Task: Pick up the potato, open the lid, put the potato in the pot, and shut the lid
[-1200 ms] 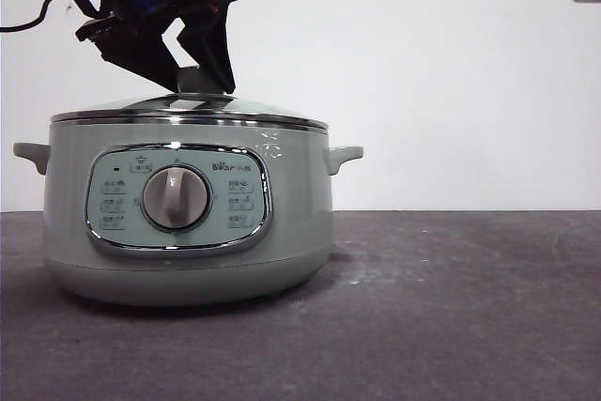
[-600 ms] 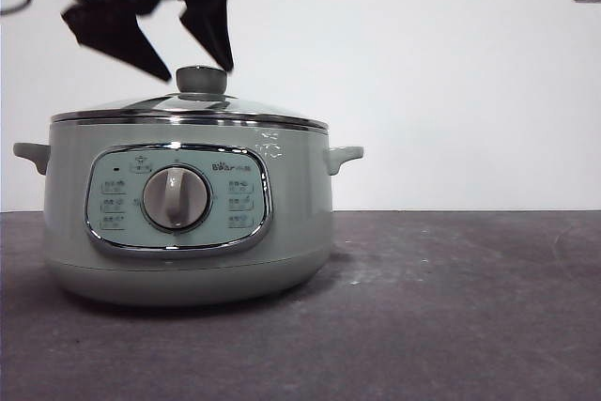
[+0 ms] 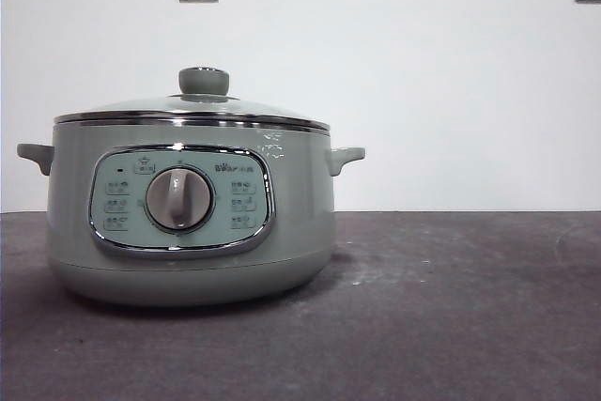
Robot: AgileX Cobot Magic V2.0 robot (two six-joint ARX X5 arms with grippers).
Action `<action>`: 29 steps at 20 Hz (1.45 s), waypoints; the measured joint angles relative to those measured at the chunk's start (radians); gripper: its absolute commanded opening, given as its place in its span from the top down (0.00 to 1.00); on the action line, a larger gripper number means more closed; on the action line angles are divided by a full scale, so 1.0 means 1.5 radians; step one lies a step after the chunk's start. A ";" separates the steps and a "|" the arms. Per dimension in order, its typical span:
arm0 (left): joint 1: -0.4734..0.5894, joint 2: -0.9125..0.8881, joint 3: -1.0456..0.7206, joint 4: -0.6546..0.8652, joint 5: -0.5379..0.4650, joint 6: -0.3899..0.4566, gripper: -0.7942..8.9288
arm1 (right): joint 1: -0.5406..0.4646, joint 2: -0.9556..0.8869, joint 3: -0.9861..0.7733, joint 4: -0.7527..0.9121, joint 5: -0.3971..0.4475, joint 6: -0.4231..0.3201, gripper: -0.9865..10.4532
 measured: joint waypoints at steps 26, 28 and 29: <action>-0.027 -0.207 -0.365 0.174 -0.012 0.013 0.92 | 0.000 -0.236 -0.488 0.290 0.073 0.034 0.91; -0.027 -0.207 -0.365 0.167 -0.012 0.013 0.92 | 0.000 -0.236 -0.488 0.290 0.073 0.034 0.91; -0.027 -0.207 -0.365 0.161 -0.012 0.013 0.92 | 0.000 -0.236 -0.488 0.290 0.073 0.034 0.91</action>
